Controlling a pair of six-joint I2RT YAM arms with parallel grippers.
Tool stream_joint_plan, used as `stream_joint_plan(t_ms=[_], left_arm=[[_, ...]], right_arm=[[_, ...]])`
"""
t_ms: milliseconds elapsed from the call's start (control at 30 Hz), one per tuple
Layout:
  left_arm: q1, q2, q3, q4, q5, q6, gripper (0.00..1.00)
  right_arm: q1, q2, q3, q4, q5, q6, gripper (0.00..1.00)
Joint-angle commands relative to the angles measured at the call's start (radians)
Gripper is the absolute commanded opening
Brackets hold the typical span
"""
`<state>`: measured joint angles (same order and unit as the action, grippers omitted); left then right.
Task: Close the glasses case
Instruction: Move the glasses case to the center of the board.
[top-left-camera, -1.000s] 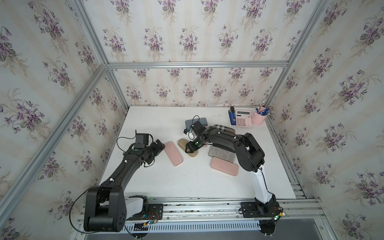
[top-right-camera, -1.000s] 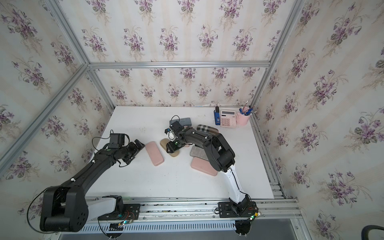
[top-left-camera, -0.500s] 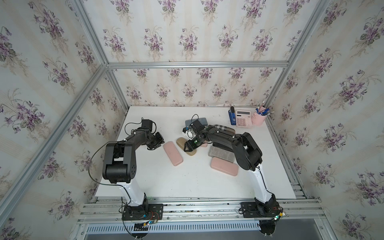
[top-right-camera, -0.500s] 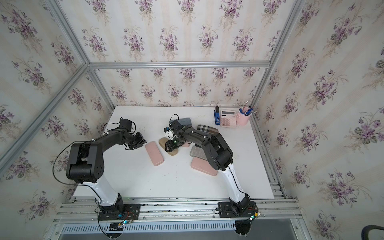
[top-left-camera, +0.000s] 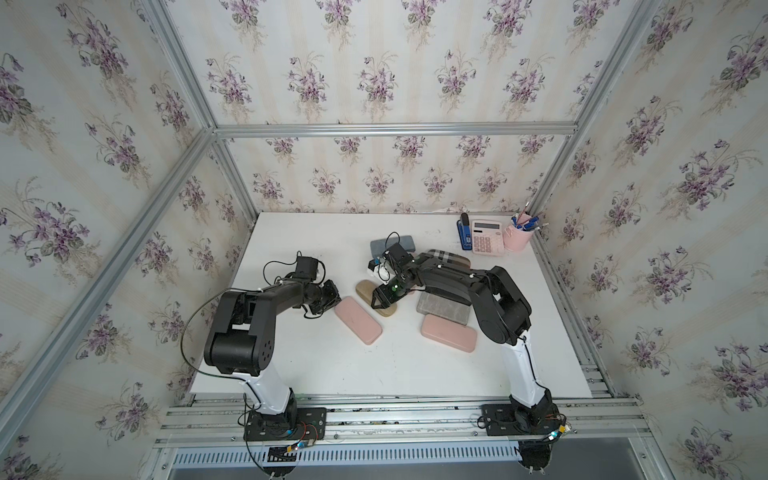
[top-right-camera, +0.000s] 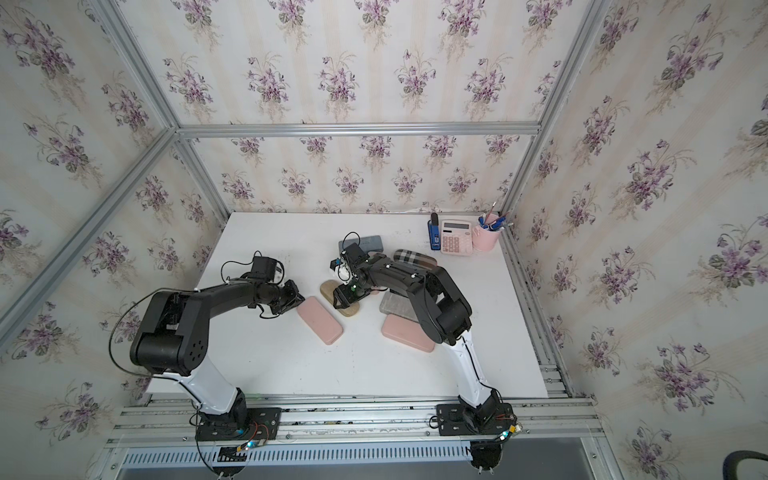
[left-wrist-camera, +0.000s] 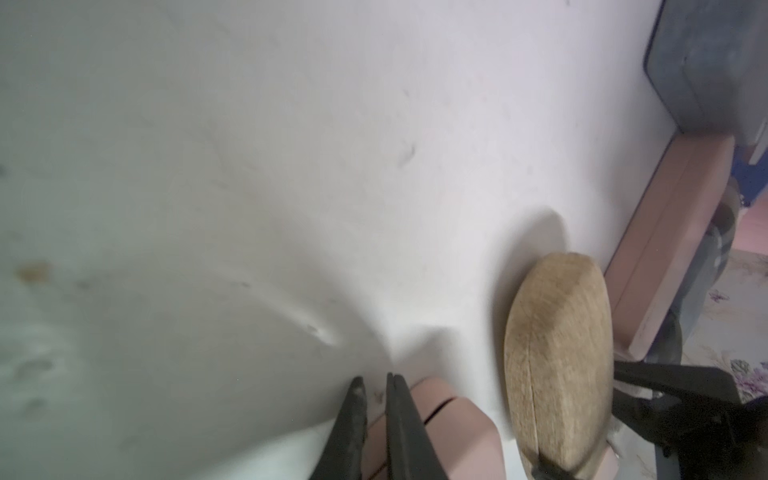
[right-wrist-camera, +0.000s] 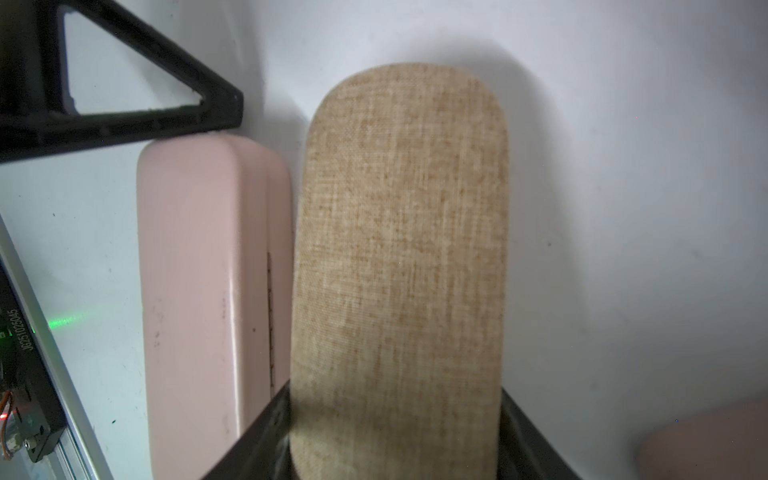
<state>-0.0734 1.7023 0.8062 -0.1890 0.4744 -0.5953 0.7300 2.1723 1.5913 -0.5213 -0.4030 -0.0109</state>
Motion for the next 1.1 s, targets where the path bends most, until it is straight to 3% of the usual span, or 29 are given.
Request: stream_joint_plan(t_ms=[0, 300, 533, 700, 800, 900, 967, 1067], left_arm=[[-0.026, -0.019, -0.082, -0.075, -0.035, -0.061, 0.16], [-0.190, -0.093, -0.212, 0.021, -0.043, -0.183, 0.16], [-0.200, -0.230, -0.213, -0.088, -0.111, -0.162, 0.20], [-0.155, -0.379, -0.144, -0.236, -0.196, -0.107, 0.34], [-0.128, -0.444, -0.118, -0.244, -0.216, -0.080, 0.53], [-0.128, -0.452, -0.059, -0.216, -0.230, -0.035, 0.82], [-0.128, -0.369, 0.027, -0.213, -0.208, 0.003, 0.85], [-0.123, -0.203, 0.149, -0.187, -0.158, 0.034, 0.80]], right_arm=[[0.000, -0.039, -0.028, -0.030, 0.017, -0.029, 0.64], [0.008, -0.068, -0.089, -0.087, 0.070, -0.091, 0.70], [-0.013, -0.165, -0.139, 0.011, 0.015, -0.044, 0.81], [-0.095, -0.228, -0.118, 0.056, -0.029, 0.077, 0.82], [-0.137, -0.250, -0.103, 0.060, 0.029, 0.182, 0.82], [-0.160, -0.214, -0.065, 0.035, 0.142, 0.266, 0.83], [-0.167, -0.152, -0.024, 0.011, 0.177, 0.289, 0.83], [-0.173, -0.066, 0.024, 0.023, 0.179, 0.325, 0.83]])
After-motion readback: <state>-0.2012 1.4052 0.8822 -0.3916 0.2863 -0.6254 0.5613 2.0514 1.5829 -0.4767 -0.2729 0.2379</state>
